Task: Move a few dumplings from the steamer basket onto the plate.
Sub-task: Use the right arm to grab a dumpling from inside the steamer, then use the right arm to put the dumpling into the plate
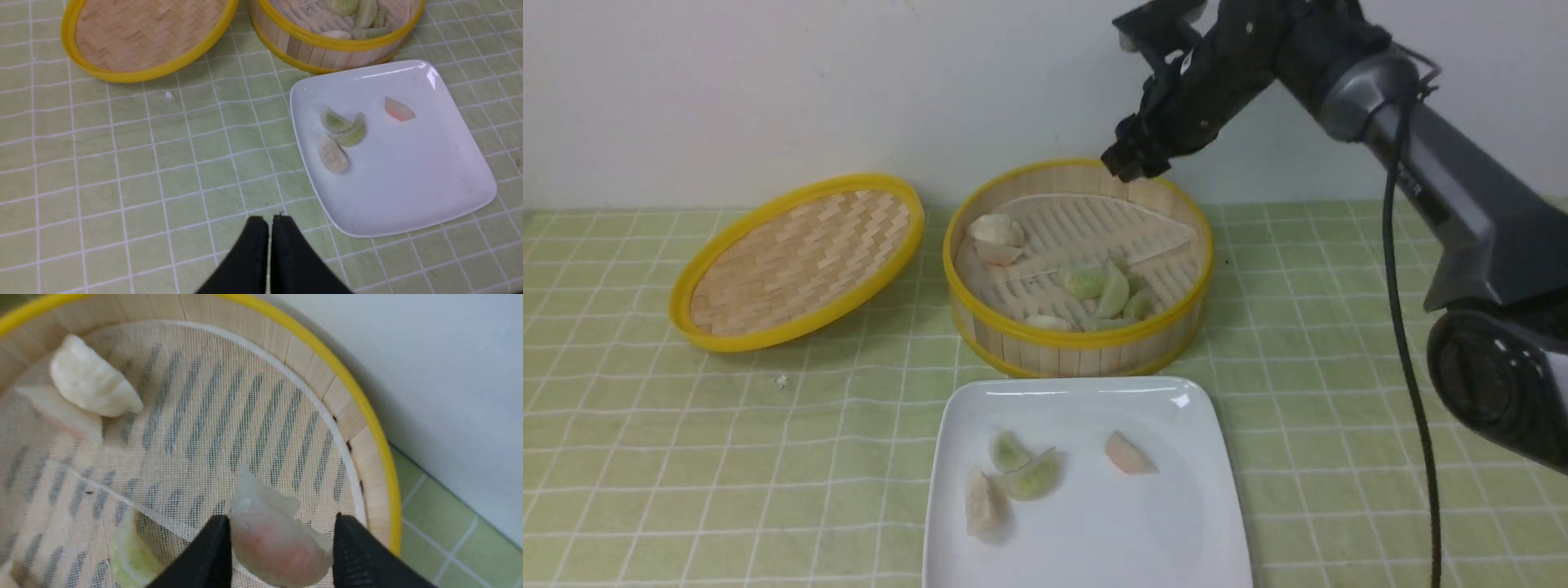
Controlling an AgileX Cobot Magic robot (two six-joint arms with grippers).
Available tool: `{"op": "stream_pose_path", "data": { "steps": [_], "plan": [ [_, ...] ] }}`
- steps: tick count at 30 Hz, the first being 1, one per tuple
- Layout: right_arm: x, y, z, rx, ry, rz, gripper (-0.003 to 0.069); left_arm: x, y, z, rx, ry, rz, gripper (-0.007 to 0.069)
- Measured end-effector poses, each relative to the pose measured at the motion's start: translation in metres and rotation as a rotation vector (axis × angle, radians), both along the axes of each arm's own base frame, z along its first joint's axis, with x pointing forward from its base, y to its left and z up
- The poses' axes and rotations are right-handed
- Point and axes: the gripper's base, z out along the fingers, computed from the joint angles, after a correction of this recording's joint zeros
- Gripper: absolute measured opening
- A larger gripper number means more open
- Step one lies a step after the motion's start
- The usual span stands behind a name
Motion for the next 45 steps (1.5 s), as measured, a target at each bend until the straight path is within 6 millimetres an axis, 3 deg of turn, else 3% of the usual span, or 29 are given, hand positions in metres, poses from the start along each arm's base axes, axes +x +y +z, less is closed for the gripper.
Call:
{"op": "stream_pose_path", "data": {
  "steps": [7, 10, 14, 17, 21, 25, 31, 37, 45],
  "plan": [
    [-0.029, -0.011, 0.076, 0.099, -0.067, -0.074, 0.0294, 0.000, 0.001, 0.000, 0.008, -0.004, 0.006, -0.0006],
    [-0.047, -0.017, 0.094, 0.113, -0.043, -0.087, 0.0294, 0.000, 0.001, 0.000, 0.008, -0.005, 0.007, -0.0006],
    [-0.075, -0.025, 0.106, 0.118, 0.024, -0.084, 0.0294, 0.000, 0.001, 0.000, 0.008, -0.005, 0.007, -0.0006],
    [-0.111, -0.035, 0.103, 0.106, 0.122, -0.061, 0.0294, 0.000, 0.001, 0.000, 0.008, -0.005, 0.007, -0.0006],
    [-0.142, -0.043, 0.090, 0.098, 0.220, -0.048, 0.0294, 0.000, 0.001, 0.000, 0.009, -0.005, 0.006, -0.0006],
    [-0.188, -0.049, 0.050, 0.064, 0.375, -0.015, 0.0294, 0.001, 0.000, 0.001, 0.003, -0.022, 0.003, -0.0006],
    [-0.215, -0.032, -0.010, 0.046, 0.464, 0.006, 0.0294, 0.002, 0.000, 0.003, 0.011, -0.043, -0.009, -0.0006],
    [-0.231, -0.001, -0.054, 0.018, 0.492, 0.060, 0.0294, 0.003, 0.000, 0.004, 0.015, -0.063, -0.020, -0.0006],
    [-0.222, 0.014, -0.084, 0.042, 0.501, 0.012, 0.0302, 0.003, 0.000, 0.004, 0.017, -0.065, -0.022, -0.0006]
  ]
}}
